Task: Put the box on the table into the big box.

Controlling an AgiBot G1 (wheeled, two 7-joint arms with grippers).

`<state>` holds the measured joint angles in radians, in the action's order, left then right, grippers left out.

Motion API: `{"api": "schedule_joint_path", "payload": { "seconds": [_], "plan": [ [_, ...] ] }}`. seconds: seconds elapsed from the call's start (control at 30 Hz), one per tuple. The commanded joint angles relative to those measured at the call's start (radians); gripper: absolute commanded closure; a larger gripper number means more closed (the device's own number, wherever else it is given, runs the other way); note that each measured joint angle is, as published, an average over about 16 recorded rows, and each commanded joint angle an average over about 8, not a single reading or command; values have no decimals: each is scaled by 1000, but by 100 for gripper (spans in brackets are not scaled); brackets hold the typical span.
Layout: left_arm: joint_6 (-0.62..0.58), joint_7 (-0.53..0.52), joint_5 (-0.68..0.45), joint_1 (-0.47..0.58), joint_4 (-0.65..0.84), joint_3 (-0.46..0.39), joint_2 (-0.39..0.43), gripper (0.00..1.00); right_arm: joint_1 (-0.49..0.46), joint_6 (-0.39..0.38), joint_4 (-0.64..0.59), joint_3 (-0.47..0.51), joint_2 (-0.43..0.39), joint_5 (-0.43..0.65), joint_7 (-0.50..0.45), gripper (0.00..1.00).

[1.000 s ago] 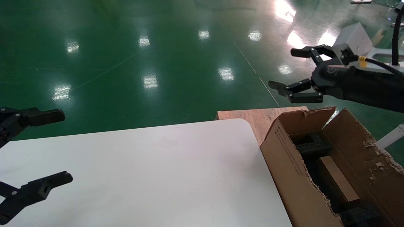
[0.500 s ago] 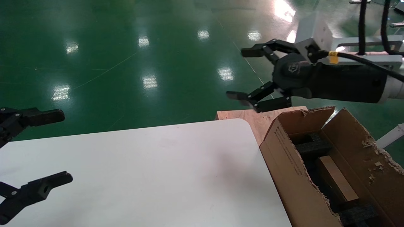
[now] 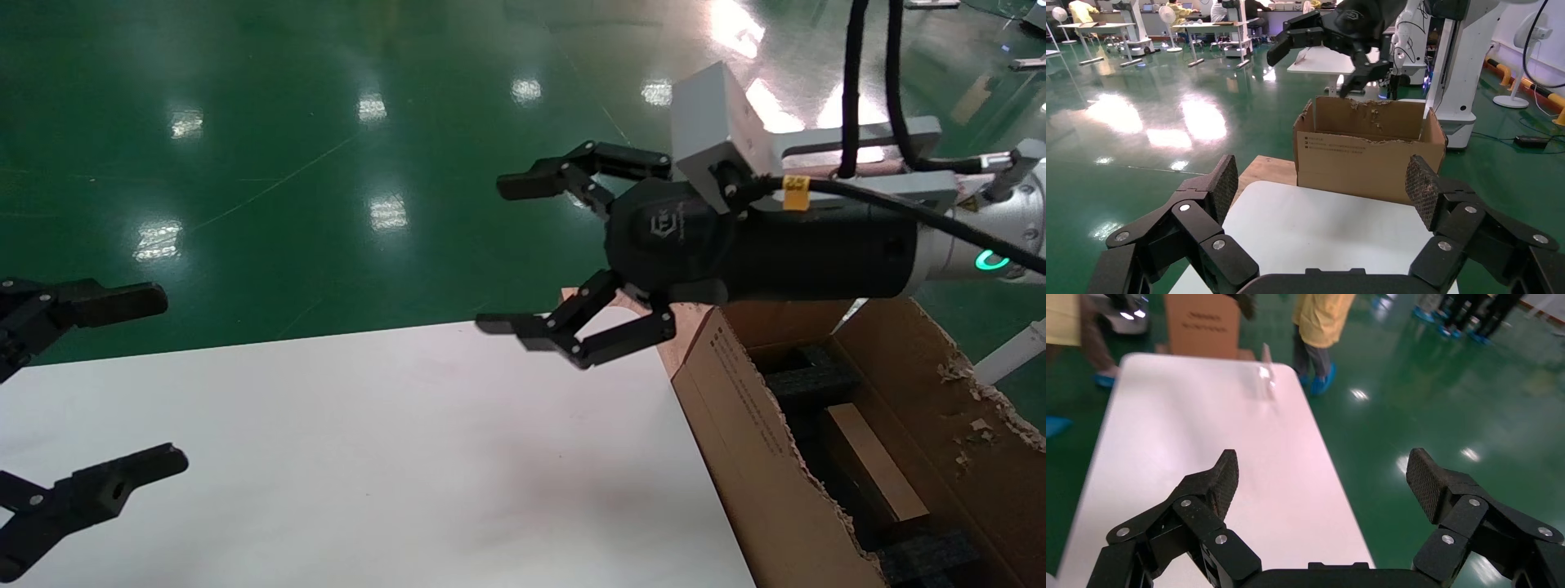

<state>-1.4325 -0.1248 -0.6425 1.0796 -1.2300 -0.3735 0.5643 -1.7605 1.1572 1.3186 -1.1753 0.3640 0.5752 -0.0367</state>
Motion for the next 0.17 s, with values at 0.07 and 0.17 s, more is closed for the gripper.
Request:
{"api": "schedule_joint_path", "payload": {
  "seconds": [0.07, 0.17],
  "plan": [
    [0, 0, 0, 0, 0, 0, 0, 0, 116, 57, -6, 151, 42, 26, -25, 0],
    [0, 0, 0, 0, 0, 0, 0, 0, 159, 78, -8, 208, 57, 36, -35, 0]
  ]
}}
